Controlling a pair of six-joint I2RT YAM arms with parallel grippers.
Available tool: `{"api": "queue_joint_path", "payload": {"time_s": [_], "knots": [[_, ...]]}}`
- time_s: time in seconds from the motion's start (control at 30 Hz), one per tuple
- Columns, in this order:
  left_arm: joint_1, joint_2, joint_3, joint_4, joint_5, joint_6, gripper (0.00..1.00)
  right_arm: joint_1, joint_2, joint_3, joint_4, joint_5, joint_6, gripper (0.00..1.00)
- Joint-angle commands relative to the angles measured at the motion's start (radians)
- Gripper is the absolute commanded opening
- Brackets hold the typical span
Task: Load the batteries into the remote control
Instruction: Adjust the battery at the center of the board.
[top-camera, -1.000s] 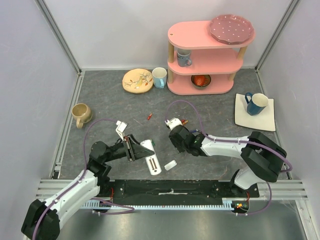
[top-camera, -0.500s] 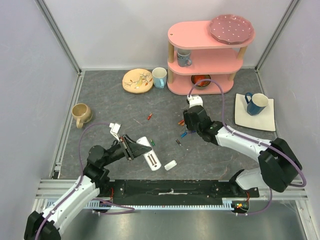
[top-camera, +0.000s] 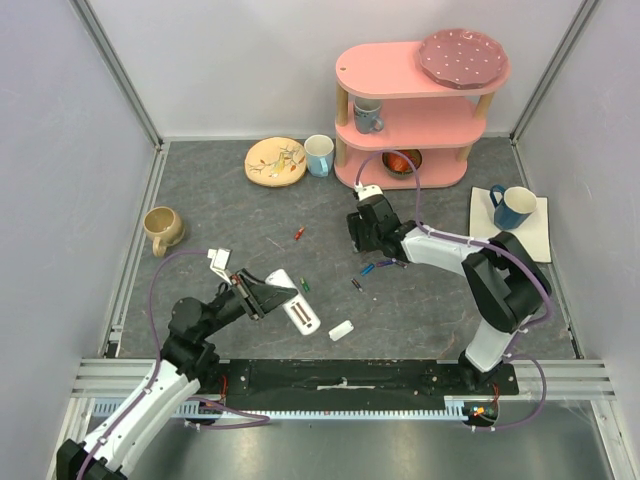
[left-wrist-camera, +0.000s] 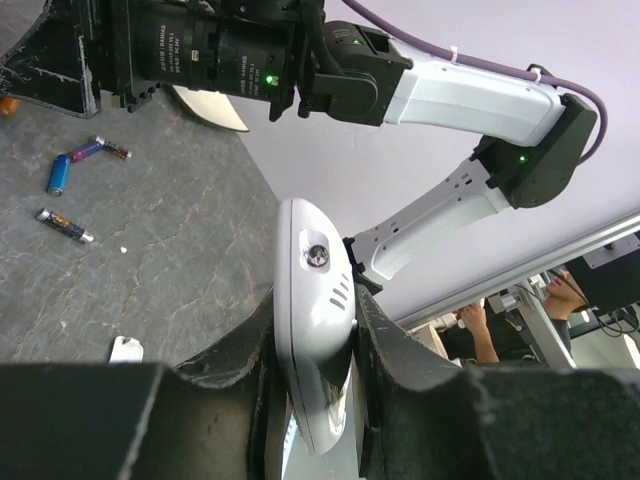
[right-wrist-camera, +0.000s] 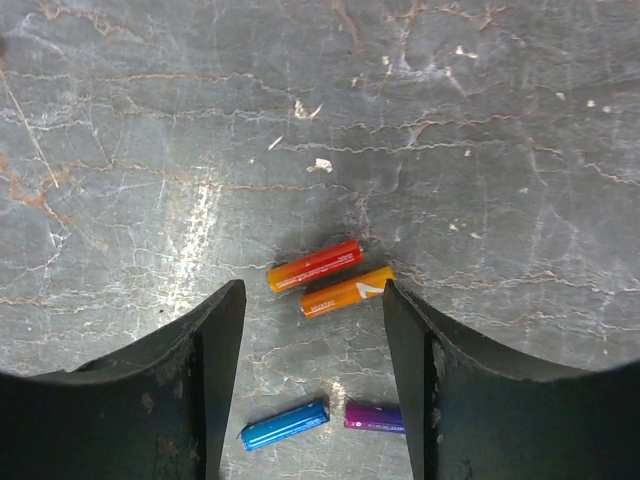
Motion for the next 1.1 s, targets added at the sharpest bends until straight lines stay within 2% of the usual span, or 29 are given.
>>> {"api": "queue_joint_path", "payload": {"time_s": [0.0, 0.3, 0.5, 1.07], "knots": [[0.004, 0.019, -0.030, -0.005, 0.019, 0.042, 0.02, 0.002, 0.015, 0.028, 0.044, -0.063, -0.065, 0.66], [0.004, 0.046, 0.020, -0.074, 0.034, 0.115, 0.02, 0.002, 0.033, 0.030, 0.048, -0.042, -0.140, 0.70], [0.004, 0.094, 0.053, -0.113, 0.072, 0.160, 0.02, 0.001, 0.069, 0.051, 0.047, -0.055, -0.174, 0.68], [0.004, 0.082, 0.050, -0.099, 0.092, 0.166, 0.02, 0.001, 0.106, 0.060, 0.053, -0.068, -0.193, 0.64]]}}
